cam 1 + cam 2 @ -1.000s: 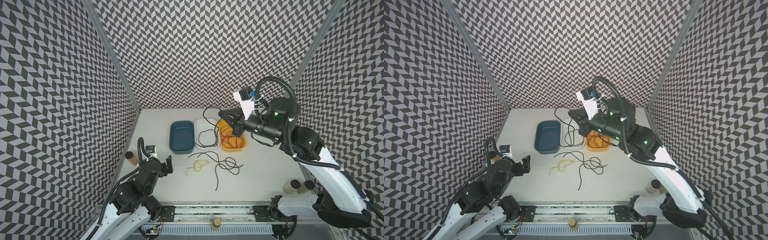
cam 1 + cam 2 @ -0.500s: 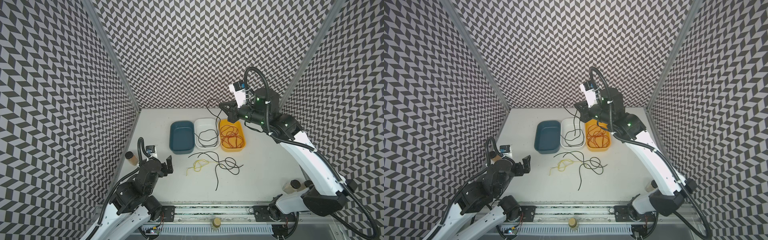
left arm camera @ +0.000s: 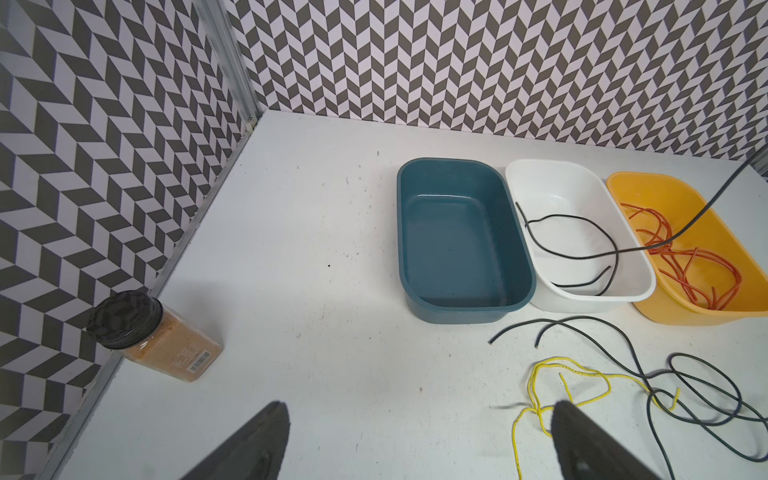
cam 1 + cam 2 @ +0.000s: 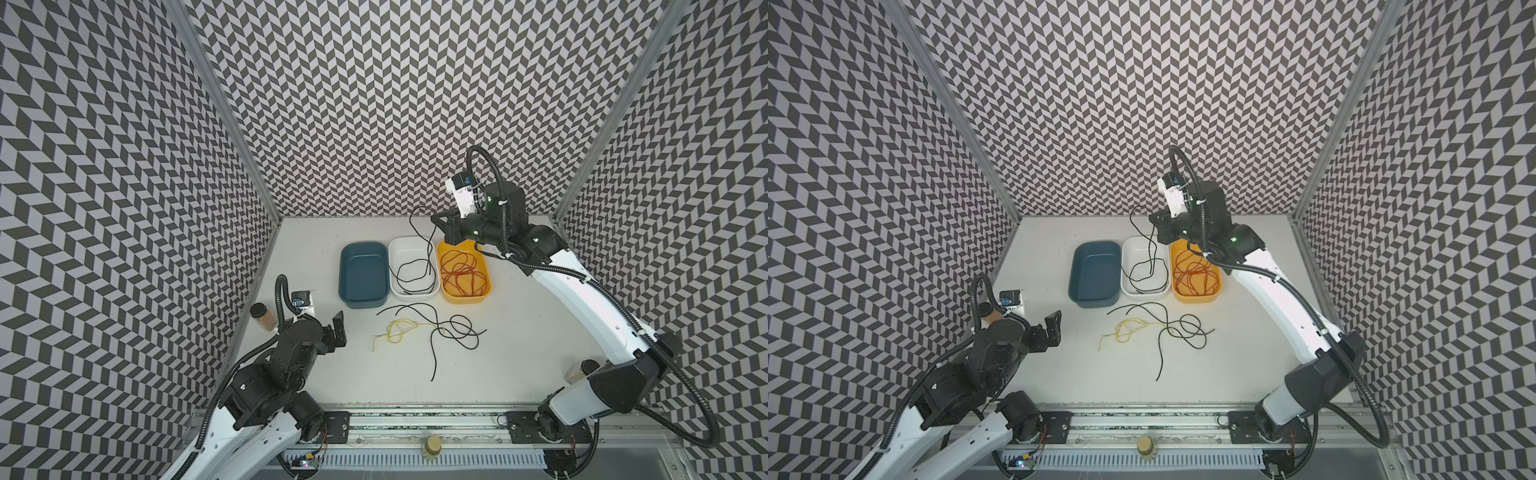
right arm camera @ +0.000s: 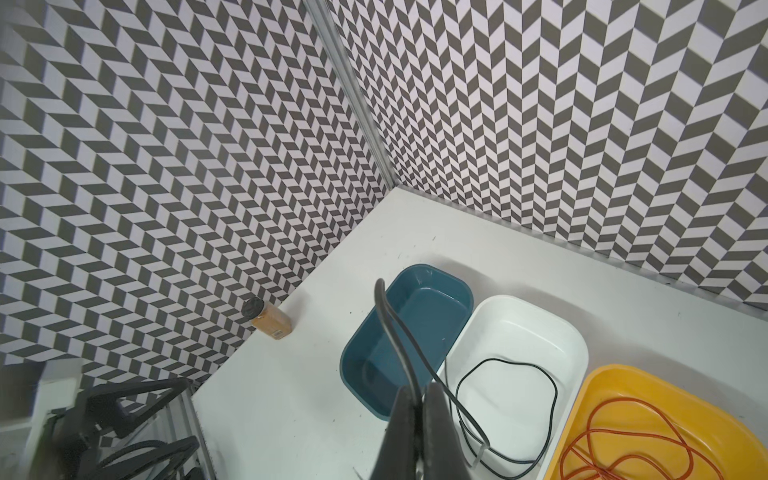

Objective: Untangle the cables
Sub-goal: 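Lift the black wire high with the right gripper, pulling it free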

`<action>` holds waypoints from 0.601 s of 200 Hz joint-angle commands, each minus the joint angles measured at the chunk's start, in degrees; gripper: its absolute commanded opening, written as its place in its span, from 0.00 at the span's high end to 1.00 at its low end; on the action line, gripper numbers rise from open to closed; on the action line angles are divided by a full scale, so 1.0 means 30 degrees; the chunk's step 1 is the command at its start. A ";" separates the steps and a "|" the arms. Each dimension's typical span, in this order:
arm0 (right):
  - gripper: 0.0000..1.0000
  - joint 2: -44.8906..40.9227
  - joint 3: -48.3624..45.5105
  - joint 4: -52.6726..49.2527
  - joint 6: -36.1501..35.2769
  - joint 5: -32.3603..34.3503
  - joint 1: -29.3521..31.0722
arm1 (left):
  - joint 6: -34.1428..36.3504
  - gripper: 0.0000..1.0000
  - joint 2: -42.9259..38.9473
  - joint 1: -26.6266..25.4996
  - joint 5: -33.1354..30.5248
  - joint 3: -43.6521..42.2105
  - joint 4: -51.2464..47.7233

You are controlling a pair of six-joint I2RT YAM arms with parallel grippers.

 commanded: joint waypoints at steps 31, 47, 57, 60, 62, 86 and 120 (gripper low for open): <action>1.00 0.0855 -0.0990 0.1948 -0.0014 -0.0091 -0.0123 | -0.0325 0.00 -0.0169 -0.0010 -0.0117 -0.0046 0.0204; 1.00 0.1115 -0.1098 0.2013 -0.0009 0.0051 -0.0115 | -0.0325 0.00 -0.0148 0.0003 -0.0113 -0.0045 0.0221; 1.00 0.1281 -0.1070 0.1948 -0.0011 0.0064 -0.0143 | -0.0325 0.00 -0.0119 -0.0010 -0.0117 -0.0050 0.0214; 1.00 0.1297 -0.1055 0.1941 -0.0008 0.0031 -0.0144 | -0.0332 0.00 -0.0112 -0.0012 -0.0117 -0.0051 0.0220; 1.00 0.1300 -0.1081 0.1962 -0.0023 0.0013 -0.0160 | -0.0327 0.00 -0.0095 -0.0012 -0.0117 -0.0042 0.0221; 1.00 0.1358 -0.1325 0.2145 0.0056 -0.0115 -0.0161 | -0.0325 0.00 -0.0118 0.0010 -0.0117 -0.0044 0.0221; 1.00 0.1515 -0.1814 0.2174 -0.0028 0.0107 -0.0162 | -0.0325 0.00 -0.0119 0.0025 -0.0095 -0.0082 0.0221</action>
